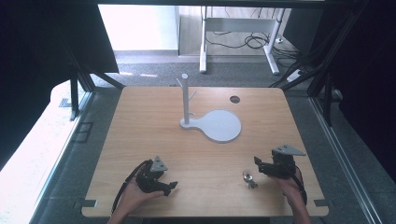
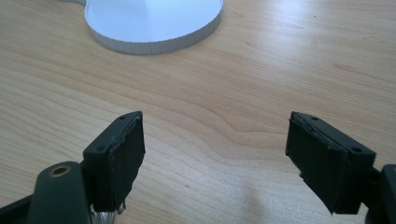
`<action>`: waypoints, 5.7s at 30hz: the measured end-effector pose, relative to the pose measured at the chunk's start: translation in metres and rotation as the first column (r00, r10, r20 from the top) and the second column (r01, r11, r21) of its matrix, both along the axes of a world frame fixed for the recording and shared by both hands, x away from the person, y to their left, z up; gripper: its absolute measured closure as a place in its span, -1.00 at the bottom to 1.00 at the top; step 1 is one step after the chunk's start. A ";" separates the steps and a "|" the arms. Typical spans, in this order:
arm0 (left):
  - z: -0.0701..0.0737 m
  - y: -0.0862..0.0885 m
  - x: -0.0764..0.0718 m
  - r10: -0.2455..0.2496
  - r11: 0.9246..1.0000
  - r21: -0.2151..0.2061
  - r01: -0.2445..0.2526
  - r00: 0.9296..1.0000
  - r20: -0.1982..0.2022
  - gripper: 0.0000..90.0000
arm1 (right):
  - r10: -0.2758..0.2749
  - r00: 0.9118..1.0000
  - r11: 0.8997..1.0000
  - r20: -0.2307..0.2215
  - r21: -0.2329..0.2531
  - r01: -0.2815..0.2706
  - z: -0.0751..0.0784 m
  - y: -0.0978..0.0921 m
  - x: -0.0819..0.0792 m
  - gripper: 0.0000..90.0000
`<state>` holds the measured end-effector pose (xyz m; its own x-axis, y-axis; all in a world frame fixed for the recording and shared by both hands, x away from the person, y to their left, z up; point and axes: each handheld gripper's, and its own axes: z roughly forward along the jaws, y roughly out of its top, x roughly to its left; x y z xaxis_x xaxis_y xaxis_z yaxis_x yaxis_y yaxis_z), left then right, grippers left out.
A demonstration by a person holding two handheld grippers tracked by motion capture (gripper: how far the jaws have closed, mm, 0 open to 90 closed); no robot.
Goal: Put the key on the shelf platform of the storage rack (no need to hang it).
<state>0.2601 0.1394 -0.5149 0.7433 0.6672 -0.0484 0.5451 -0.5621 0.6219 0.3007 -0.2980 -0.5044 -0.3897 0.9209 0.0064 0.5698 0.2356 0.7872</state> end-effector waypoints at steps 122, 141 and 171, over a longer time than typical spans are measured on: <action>-0.008 -0.008 0.001 -0.017 0.999 0.050 0.019 0.999 -0.028 -0.53 | 0.303 0.951 0.951 -0.056 -0.037 -0.306 0.022 0.067 -0.023 -0.23; -0.007 -0.007 0.001 -0.013 0.999 0.045 0.014 1.000 -0.028 -0.53 | 0.313 0.927 0.931 -0.206 -0.129 -0.343 0.022 0.078 -0.023 0.10; -0.009 -0.006 0.002 -0.018 0.999 0.049 0.020 0.999 -0.044 -0.53 | 0.257 0.856 0.877 -0.448 -0.264 -0.401 0.014 0.075 0.012 0.66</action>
